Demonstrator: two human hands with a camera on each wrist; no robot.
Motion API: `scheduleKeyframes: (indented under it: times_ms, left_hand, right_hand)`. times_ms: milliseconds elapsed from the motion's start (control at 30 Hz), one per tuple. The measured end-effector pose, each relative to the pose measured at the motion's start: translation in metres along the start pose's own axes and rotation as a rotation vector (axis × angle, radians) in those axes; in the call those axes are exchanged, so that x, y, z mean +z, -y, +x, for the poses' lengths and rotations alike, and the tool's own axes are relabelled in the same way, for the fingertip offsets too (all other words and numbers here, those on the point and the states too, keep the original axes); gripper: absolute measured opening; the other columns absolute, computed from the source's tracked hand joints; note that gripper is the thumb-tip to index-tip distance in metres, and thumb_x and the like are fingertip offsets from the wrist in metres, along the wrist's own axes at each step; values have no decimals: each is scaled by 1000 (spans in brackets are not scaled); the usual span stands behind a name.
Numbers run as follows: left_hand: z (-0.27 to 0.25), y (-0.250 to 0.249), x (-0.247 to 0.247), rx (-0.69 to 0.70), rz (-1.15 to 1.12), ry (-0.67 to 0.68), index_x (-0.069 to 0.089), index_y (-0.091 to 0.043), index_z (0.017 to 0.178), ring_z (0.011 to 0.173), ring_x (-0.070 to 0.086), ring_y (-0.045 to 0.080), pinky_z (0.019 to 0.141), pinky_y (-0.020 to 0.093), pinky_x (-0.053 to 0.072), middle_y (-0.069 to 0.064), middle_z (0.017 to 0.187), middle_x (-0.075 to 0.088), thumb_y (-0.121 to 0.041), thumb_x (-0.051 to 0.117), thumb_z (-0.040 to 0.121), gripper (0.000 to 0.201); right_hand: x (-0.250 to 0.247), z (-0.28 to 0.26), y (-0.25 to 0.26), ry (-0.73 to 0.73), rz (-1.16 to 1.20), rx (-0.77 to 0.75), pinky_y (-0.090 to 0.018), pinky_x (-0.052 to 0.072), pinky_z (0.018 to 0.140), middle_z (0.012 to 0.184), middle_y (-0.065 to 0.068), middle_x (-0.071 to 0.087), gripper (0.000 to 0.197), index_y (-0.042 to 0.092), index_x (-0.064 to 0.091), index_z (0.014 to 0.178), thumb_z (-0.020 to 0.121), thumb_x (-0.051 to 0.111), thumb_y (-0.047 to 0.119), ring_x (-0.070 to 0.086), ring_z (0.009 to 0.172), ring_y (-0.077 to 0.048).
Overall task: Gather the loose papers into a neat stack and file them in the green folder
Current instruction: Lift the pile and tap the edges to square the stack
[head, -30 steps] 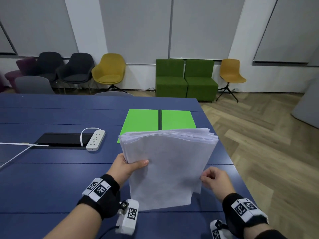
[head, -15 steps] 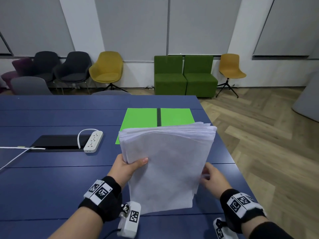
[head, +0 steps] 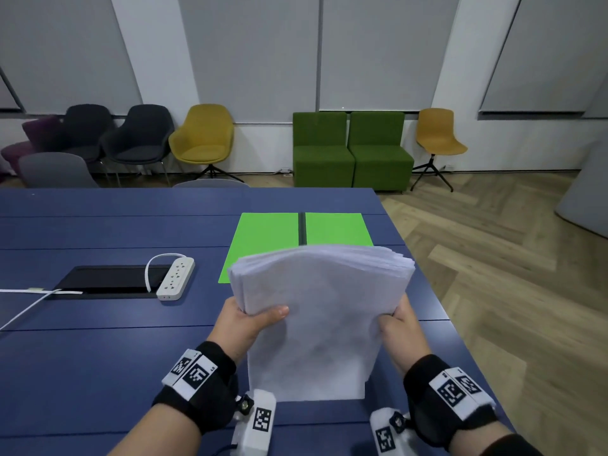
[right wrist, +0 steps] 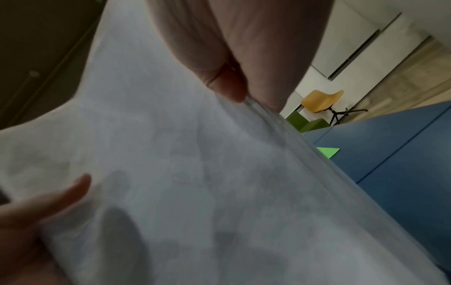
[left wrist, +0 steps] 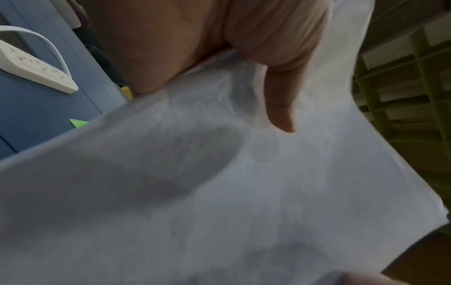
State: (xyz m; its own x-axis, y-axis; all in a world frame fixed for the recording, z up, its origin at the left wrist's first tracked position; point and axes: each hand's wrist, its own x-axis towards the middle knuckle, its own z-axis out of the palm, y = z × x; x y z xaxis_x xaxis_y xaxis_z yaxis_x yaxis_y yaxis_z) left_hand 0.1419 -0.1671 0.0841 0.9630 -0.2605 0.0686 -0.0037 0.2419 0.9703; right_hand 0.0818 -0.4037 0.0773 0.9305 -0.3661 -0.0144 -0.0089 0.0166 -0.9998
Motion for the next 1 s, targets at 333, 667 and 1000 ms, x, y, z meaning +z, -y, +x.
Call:
scheduleKeyframes:
  times_ms: [333, 667, 1000]
  left_hand:
    - [4, -14, -11, 42, -1, 53, 78, -15, 87, 84, 72, 18, 71, 26, 57, 7, 92, 78, -32, 95, 33, 60]
    - [4, -21, -8, 48, -7, 119, 78, -18, 90, 86, 73, 18, 71, 26, 57, 9, 95, 77, -16, 86, 44, 46]
    - [0, 11, -14, -79, 62, 77, 78, -15, 87, 90, 71, 29, 81, 39, 56, 15, 96, 76, -40, 96, 26, 68]
  right_hand:
    - [-10, -1, 27, 26, 35, -62, -33, 49, 77, 107, -9, 64, 63, 22, 52, 115, 73, 41, -23, 61, 94, -19]
    - [-8, -3, 38, 35, 86, -113, -31, 50, 77, 108, -12, 63, 55, 16, 53, 112, 75, 43, -23, 61, 90, -16]
    - [-15, -3, 98, 108, -526, -462, -26, 49, 73, 87, 8, 61, 38, 33, 55, 97, 66, 67, 14, 60, 79, -10]
